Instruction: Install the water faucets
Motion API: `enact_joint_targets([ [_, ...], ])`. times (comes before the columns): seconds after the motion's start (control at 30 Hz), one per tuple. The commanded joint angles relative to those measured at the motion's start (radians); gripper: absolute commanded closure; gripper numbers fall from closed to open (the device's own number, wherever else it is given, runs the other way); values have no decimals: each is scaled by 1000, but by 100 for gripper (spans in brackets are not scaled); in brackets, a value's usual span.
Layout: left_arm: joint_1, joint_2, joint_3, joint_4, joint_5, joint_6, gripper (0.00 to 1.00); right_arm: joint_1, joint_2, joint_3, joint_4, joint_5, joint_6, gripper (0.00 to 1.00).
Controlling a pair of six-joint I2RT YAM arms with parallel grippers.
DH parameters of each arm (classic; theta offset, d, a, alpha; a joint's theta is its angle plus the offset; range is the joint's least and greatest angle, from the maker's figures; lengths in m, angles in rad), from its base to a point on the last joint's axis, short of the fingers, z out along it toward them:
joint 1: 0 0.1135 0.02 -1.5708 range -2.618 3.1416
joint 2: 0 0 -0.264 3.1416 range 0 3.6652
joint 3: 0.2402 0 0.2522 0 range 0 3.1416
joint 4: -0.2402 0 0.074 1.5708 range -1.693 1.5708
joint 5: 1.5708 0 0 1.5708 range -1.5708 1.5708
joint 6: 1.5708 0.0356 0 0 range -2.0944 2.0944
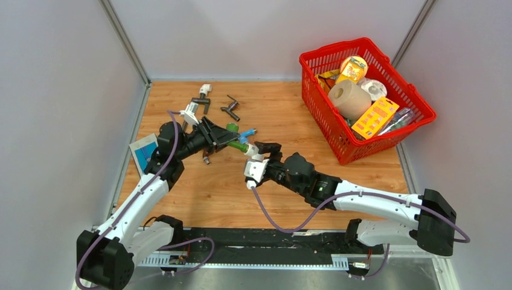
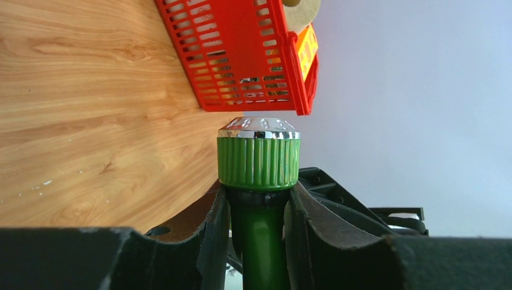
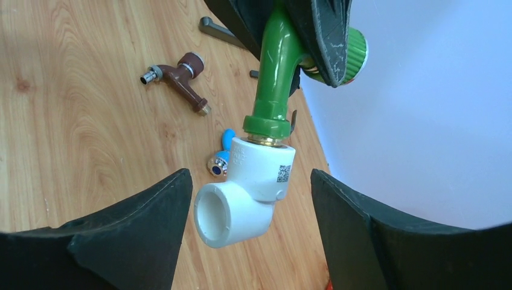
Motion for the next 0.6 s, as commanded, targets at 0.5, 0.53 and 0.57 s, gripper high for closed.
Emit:
enact_joint_targets([
  [0.5,0,-72,-12,28,-37,-41,100,51,-73,-111,158,21,41,22],
  [0.53,0,-72,2,-1,-36,-34,100,52,-67,-116,173,26,35,22],
  [0.57,0,-74,10,-16,-33,-30,100,54,-63,-117,190,34,28,22],
])
